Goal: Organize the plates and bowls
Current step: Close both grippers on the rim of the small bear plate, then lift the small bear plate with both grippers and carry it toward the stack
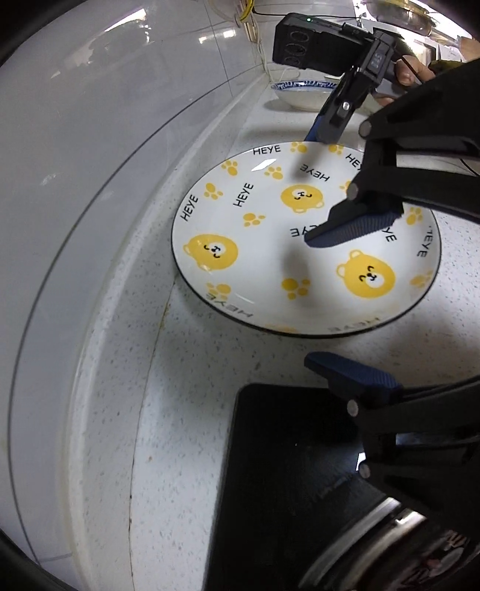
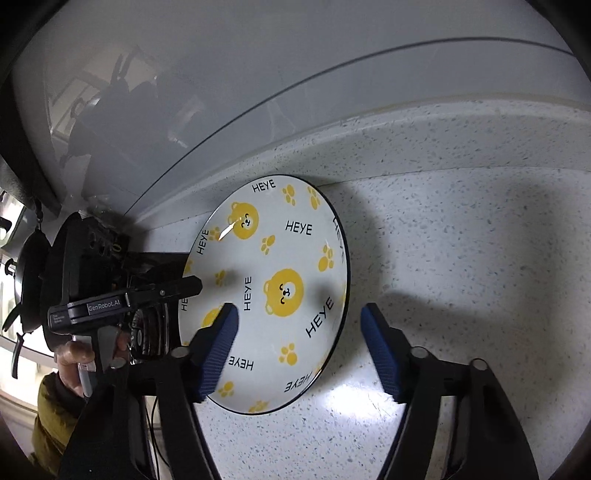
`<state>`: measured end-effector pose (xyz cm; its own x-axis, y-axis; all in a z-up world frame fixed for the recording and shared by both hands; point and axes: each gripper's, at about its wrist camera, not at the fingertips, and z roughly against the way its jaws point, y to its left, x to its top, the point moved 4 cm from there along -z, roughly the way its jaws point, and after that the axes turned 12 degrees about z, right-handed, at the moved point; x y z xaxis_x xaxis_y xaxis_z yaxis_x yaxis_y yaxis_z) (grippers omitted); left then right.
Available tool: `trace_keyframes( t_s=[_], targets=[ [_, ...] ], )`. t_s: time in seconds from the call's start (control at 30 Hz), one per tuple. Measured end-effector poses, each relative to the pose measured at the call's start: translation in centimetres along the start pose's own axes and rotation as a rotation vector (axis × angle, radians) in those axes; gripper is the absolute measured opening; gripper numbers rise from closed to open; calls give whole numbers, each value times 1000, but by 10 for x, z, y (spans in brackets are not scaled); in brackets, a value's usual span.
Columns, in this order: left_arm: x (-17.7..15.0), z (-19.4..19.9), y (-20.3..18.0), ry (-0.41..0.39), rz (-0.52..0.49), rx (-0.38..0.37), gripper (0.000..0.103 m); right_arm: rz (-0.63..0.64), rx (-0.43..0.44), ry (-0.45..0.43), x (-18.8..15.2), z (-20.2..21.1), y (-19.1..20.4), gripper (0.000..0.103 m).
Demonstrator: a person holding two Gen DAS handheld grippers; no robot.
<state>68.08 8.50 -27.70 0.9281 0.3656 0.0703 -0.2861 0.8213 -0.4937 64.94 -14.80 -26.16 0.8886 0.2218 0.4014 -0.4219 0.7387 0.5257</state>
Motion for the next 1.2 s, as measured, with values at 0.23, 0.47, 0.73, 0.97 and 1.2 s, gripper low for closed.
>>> trace_keyframes(
  t_s=[0.23, 0.47, 0.73, 0.97, 1.2],
  targets=[
    [5, -5, -5, 6, -13, -12, 34, -14, -12, 39, 0, -6, -11, 29],
    [4, -3, 3, 0, 11, 7, 14, -62, -20, 46, -4, -5, -24, 11],
    [-14, 0, 5, 16, 29, -13, 13, -58, -68, 65, -13, 5, -22, 11],
    [-44, 19, -7, 9, 29, -20, 13, -70, -79, 66, -28, 27, -13, 11],
    [-80, 49, -21, -15, 42, -28, 13, -41, -89, 57, -47, 62, 12, 11]
  ],
)
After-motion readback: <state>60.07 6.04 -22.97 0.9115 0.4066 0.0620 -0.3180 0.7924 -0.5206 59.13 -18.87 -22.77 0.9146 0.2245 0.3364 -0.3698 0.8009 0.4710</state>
